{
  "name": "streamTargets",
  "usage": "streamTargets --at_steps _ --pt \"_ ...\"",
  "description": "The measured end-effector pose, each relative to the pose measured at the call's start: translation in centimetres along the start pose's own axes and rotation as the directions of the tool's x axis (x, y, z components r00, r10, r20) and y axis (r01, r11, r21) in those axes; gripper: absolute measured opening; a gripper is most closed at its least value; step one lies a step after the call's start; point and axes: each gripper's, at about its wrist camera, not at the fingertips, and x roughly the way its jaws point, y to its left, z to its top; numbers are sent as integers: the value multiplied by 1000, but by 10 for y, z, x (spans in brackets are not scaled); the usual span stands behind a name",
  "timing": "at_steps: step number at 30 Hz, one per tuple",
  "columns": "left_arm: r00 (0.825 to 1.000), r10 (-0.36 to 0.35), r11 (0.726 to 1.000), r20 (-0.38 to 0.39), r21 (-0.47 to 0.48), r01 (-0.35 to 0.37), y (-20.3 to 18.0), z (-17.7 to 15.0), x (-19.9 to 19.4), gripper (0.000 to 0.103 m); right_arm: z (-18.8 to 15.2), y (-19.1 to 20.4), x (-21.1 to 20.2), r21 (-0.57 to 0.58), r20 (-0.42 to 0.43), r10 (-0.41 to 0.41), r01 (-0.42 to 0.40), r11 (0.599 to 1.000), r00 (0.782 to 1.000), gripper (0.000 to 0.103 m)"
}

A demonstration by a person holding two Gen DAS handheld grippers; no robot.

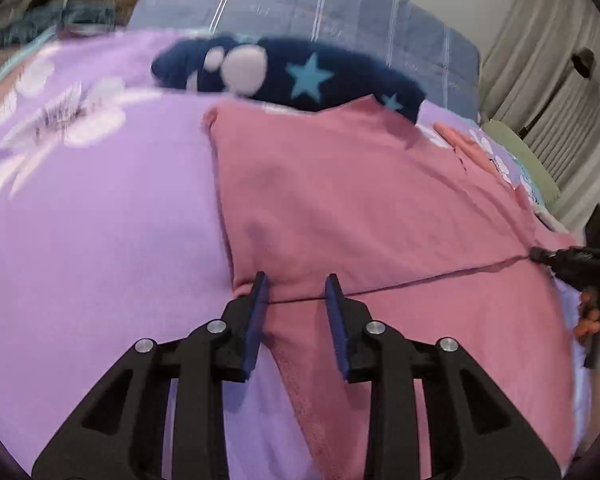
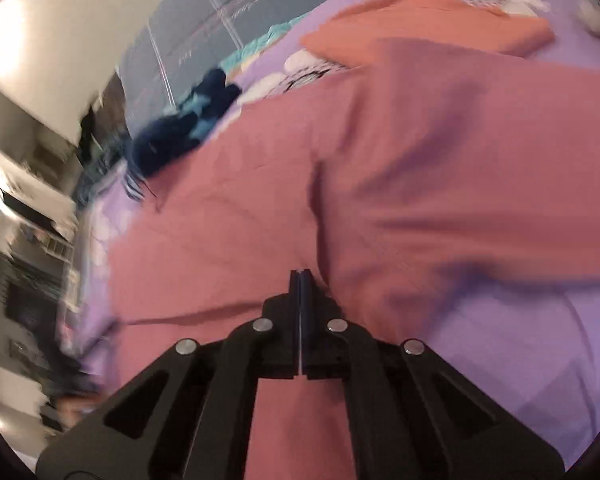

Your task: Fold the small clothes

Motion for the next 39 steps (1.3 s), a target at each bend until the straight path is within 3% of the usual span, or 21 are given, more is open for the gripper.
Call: streamTargets --at_steps 2,4,7,10,13,15,17,18,22,27,31,33,36,38,39 --pt "999 48 998 -24 43 -47 -6 2 -1 31 -5 1 -16 -59 47 -74 77 995 996 23" --pt "995 100 991 -19 86 -98 -18 0 -7 31 -11 -9 -31 -36 70 -62 65 997 996 24" --pt "1000 28 993 1 116 -28 -36 7 -16 31 -15 -44 -75 38 169 -70 64 997 983 24" --pt "1000 4 986 22 168 -8 -70 20 -14 32 -13 -82 -119 135 256 -114 81 987 960 24" --pt "999 -38 984 10 172 36 -97 31 4 38 -10 -125 -173 265 350 -183 90 960 919 25" --pt "998 -69 986 -2 149 69 -107 32 19 46 -9 -160 -213 351 420 -264 112 929 868 31" --pt "999 -17 988 -44 154 23 -112 22 51 49 -11 -197 -246 448 451 -343 124 886 824 34" --pt "998 7 987 -56 163 2 -112 18 62 49 -13 -213 -255 487 451 -360 114 866 817 35" --pt "1000 15 981 -23 192 -10 -119 12 59 55 -25 -272 -268 604 420 -367 47 796 830 35" --pt "999 40 976 -18 215 -36 -123 9 60 55 -27 -288 -262 624 431 -355 11 782 830 41" --pt "998 54 972 -18 231 -48 -125 11 61 57 -11 -279 -254 621 426 -396 56 782 813 39" --pt "999 46 973 -19 225 -40 -123 11 60 58 -5 -282 -247 637 393 -409 77 767 823 37" --pt "999 28 976 -20 216 -23 -120 11 59 59 -1 -287 -243 673 384 -416 59 737 824 23" --pt "1000 18 976 -22 216 -13 -120 11 59 62 2 -282 -243 680 383 -426 62 731 819 3" --pt "1000 13 976 -25 219 -7 -121 11 60 64 5 -278 -243 689 377 -446 76 721 812 3"
